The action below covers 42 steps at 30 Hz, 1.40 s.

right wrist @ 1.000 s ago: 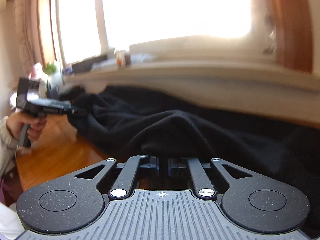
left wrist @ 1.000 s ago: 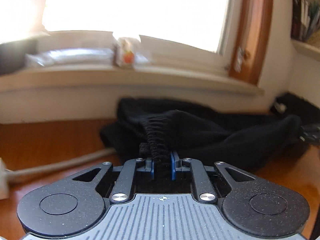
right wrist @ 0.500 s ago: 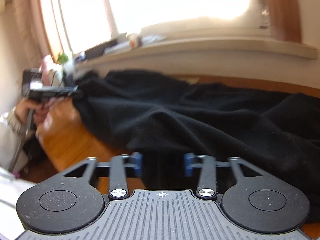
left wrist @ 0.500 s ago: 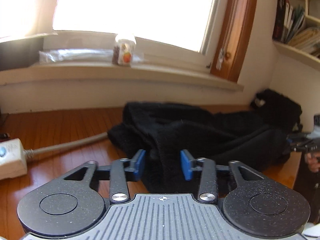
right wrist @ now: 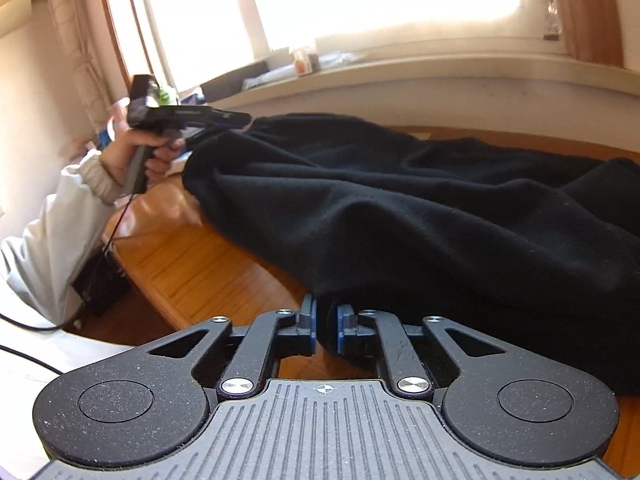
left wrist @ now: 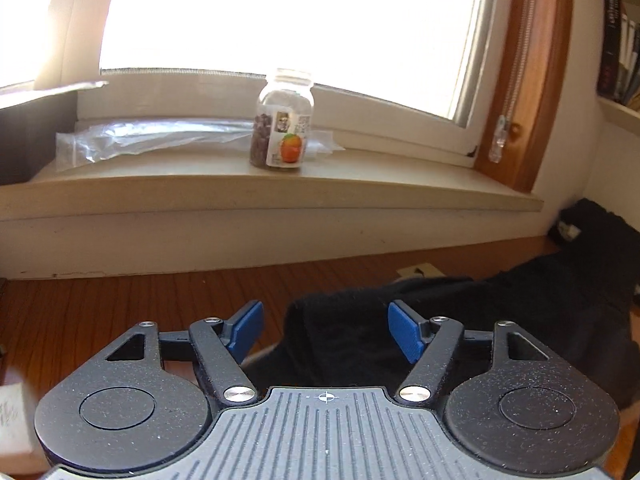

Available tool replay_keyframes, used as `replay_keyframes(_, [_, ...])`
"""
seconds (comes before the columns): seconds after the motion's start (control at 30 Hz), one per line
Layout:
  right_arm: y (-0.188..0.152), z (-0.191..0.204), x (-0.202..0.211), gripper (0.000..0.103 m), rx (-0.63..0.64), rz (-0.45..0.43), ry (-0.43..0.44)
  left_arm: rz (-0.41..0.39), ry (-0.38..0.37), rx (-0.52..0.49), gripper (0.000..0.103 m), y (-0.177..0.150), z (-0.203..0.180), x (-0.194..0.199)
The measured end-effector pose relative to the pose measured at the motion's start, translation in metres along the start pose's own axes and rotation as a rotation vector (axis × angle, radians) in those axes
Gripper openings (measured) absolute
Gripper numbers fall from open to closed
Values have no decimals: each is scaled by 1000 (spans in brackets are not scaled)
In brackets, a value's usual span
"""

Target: Fold clothes

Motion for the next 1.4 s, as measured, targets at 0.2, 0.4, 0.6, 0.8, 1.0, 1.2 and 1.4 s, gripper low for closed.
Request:
replay_keyframes(0.2, [8, -15, 47, 50, -12, -85, -175, 19, 0, -37, 75, 0, 1, -21])
replay_keyframes(0.4, [17, -35, 68, 60, -42, -177, -267, 10, -10, -45, 24, 1, 2, -24])
replay_keyframes(0.6, [24, -43, 41, 60, -39, -182, -289, -70, 16, 41, 18, 1, 7, 24])
replay_keyframes(0.8, [24, -47, 26, 60, -14, -170, -326, 0, 112, 19, 55, -15, 14, 15])
replay_keyframes(1.0, [21, -47, 19, 64, 11, -181, -394, -55, 90, 50, 73, -30, 9, 50])
replay_keyframes(1.2, [24, -64, 10, 73, -6, -200, -481, -48, 31, 52, 80, -49, -8, 64])
replay_keyframes(1.4, [17, -85, -1, 78, -87, -194, -472, -19, -27, 40, 81, -67, -27, 66])
Point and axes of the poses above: each gripper's, at about its wrist camera, not at the fingertips, and x roughly against the way its jaws point, z to its left, y to its top, the point moved 3 cm from there along -x, roughly the way its jaws point, and after that the axes turned 2 degrees about z, right-handed, at the moved point
